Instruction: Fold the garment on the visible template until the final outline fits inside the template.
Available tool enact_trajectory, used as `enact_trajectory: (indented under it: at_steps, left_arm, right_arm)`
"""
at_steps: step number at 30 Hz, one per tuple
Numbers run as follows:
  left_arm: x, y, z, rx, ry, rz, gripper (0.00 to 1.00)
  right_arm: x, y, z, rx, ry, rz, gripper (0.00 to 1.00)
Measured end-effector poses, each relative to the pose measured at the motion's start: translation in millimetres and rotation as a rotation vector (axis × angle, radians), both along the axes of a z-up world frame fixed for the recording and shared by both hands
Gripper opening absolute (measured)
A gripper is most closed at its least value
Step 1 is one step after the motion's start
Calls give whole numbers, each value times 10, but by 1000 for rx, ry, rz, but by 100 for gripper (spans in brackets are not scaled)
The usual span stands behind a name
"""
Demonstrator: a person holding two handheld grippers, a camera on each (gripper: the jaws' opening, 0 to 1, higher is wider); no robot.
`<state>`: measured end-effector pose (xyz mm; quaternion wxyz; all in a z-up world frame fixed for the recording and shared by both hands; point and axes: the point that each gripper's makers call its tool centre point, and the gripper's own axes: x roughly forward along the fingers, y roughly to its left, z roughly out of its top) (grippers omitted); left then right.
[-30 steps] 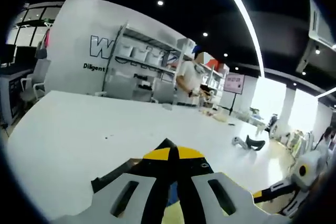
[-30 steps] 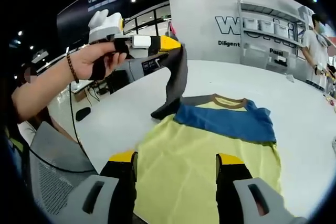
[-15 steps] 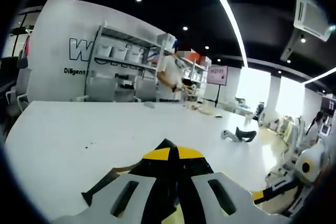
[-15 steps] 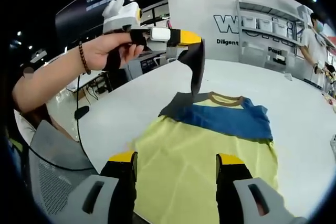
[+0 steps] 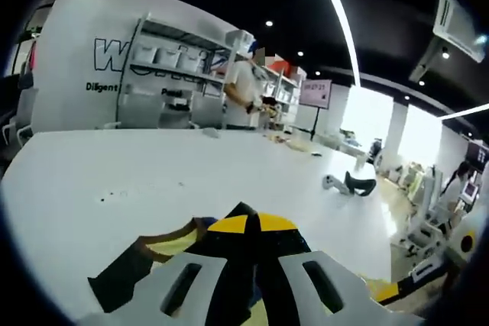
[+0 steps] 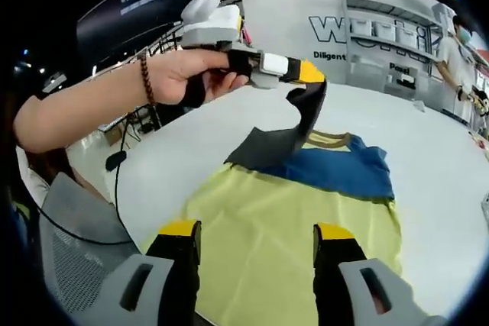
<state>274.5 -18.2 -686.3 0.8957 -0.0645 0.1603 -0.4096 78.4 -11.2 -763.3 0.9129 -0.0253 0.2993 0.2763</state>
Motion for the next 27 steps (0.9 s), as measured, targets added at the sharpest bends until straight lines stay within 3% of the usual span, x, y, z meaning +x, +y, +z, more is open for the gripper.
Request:
enact_trajectory:
  at_steps: [2, 6, 7, 14, 16, 27]
  left_arm:
    - [18, -92, -147, -1, 41, -10, 0]
    - [35, -150, -300, 23, 57, -7, 0]
    - [42, -184, -373, 15, 87, -7, 0]
    - [96, -308, -537, 53, 84, 4, 0]
    - [89, -374, -595, 31, 111, -6, 0]
    - [77, -552, -987, 58, 200, 2, 0]
  right_arm:
    - [11, -47, 6, -6, 4, -3, 57]
    - [16, -100, 17, -10, 2, -8, 57]
    - [16, -111, 14, -11, 3, -8, 57]
    - [-4, -178, -6, -17, 11, -18, 57]
    - [-10, -190, -13, -17, 14, -18, 57]
    - [-43, -250, -47, -24, 28, -22, 57]
